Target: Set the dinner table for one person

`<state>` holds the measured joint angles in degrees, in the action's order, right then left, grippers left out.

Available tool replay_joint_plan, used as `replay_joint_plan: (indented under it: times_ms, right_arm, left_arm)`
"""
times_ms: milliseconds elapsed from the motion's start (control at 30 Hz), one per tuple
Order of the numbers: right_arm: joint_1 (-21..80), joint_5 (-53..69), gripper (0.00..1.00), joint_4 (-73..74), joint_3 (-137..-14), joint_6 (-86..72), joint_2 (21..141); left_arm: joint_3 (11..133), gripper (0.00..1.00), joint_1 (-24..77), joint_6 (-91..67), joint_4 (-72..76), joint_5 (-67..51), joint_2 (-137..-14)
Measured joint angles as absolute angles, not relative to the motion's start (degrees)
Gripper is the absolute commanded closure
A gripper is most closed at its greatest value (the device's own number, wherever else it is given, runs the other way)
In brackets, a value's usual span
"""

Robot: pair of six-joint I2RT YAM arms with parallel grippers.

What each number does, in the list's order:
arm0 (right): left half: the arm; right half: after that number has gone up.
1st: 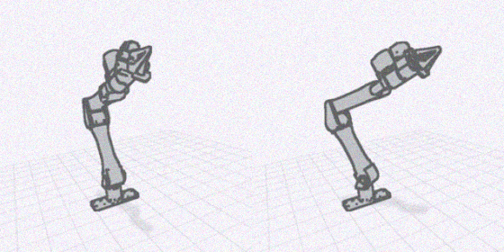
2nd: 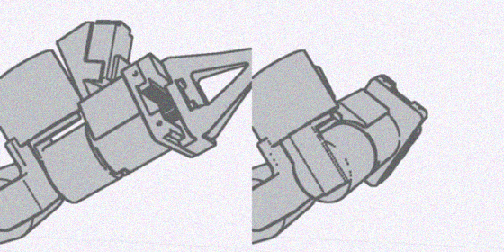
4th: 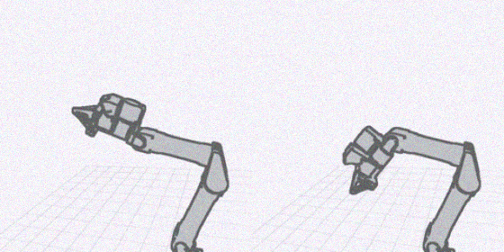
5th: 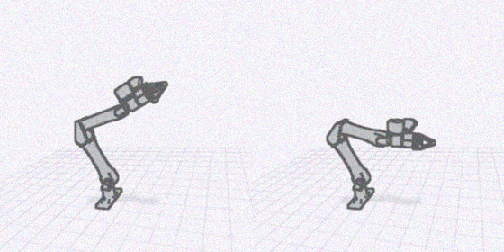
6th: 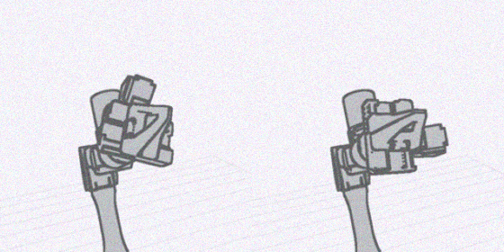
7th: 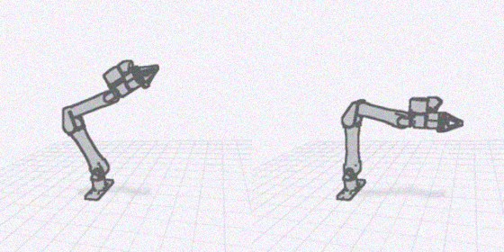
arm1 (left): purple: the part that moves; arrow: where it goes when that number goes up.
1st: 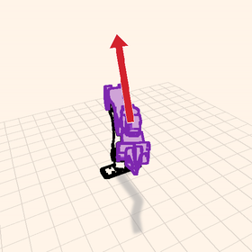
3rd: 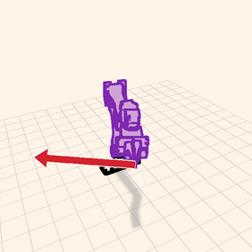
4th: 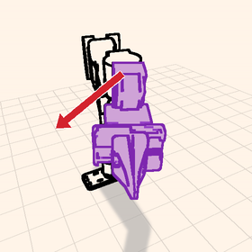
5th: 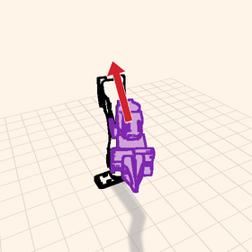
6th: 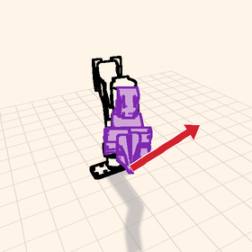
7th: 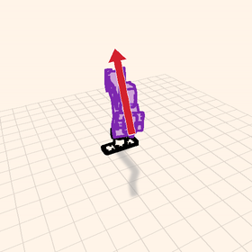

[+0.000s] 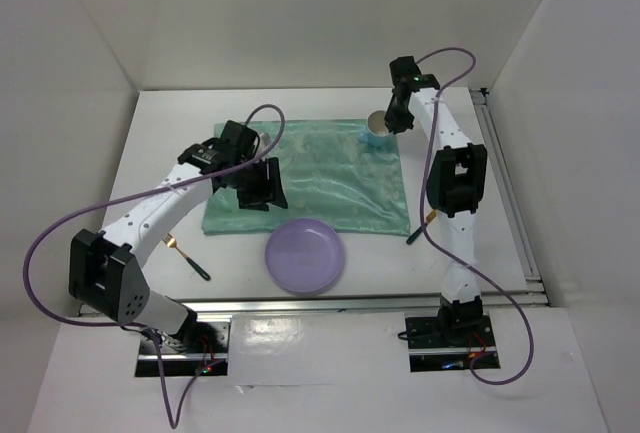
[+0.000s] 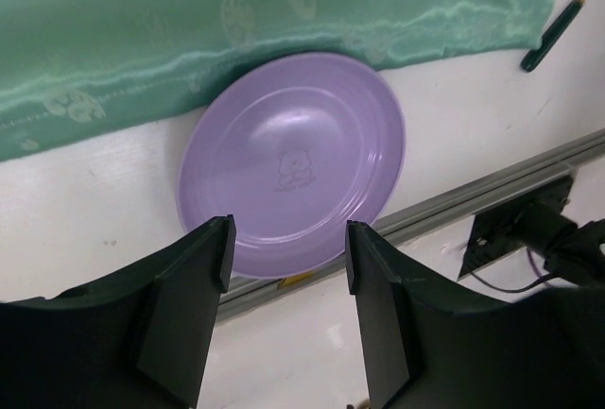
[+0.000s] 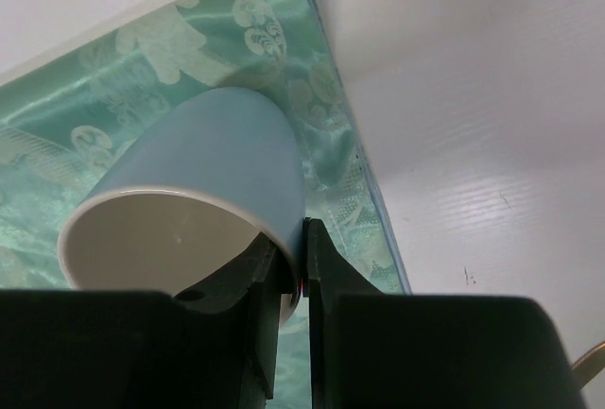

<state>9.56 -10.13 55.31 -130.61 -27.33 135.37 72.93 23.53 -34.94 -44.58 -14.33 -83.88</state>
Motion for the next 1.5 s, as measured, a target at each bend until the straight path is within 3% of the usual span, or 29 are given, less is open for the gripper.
replay_joint_plan:
  times_ms: [67,167,200,233,367,567,733,1000,1167,1200,1300,1367,1400,1500]
  right_arm:
    - [9.54,-10.15,0.96,54.98,-130.61,-27.27,136.25]
    - [9.17,-9.32,0.55,54.39,-130.61,-27.59,136.25]
    - [9.10,-8.95,0.46,54.22,-130.61,-27.57,136.25]
    - [9.10,-8.51,0.28,53.95,-130.61,-27.33,136.25]
    - [9.10,-7.38,0.05,53.04,-130.63,-27.27,136.20]
    - [9.10,-5.43,0.00,52.49,-130.63,-27.07,133.40]
    - [9.10,-4.64,0.00,50.72,-126.69,-27.07,123.24]
    - [9.10,-3.81,0.00,45.76,-106.83,-27.09,95.68]
    - [9.10,-3.55,0.00,45.28,-96.66,-27.09,87.07]
    - [9.10,-3.51,0.00,45.43,-94.87,-27.09,86.21]
    - [9.10,-3.79,0.02,46.41,-90.87,-27.09,84.79]
    - [9.10,-4.14,0.02,46.76,-88.05,-27.09,83.92]
    - [9.10,-4.34,0.03,47.13,-86.91,-27.11,83.37]
    - [9.10,-5.08,0.03,47.75,-83.81,-27.16,81.03]
  left_arm:
    - [71.22,0.34,24.84,-35.20,-44.77,-13.13,-83.33]
    - [68.27,0.34,26.15,-36.18,-45.28,-11.44,-82.21]
    - [67.35,0.32,26.30,-36.36,-45.28,-11.09,-81.80]
    - [66.22,0.32,26.37,-36.49,-45.39,-10.55,-81.23]
    - [63.18,0.28,26.39,-37.32,-45.87,-9.45,-78.81]
    - [57.95,0.22,26.76,-38.33,-45.25,-8.88,-74.61]
    - [52.16,0.18,27.22,-39.77,-42.54,-9.19,-72.93]
    - [41.58,0.30,29.36,-44.07,-33.08,-8.95,-72.93]
    - [35.86,0.48,30.00,-46.74,-26.70,-7.57,-73.34]
    - [35.27,0.56,30.09,-47.13,-25.61,-7.51,-73.67]
    - [34.74,0.68,30.87,-48.34,-22.85,-7.40,-75.02]
    - [34.72,0.84,31.44,-48.60,-21.34,-7.46,-75.70]
    - [34.74,1.00,31.55,-49.17,-20.62,-7.66,-75.81]
    - [34.89,1.00,32.40,-49.65,-19.86,-7.84,-76.01]
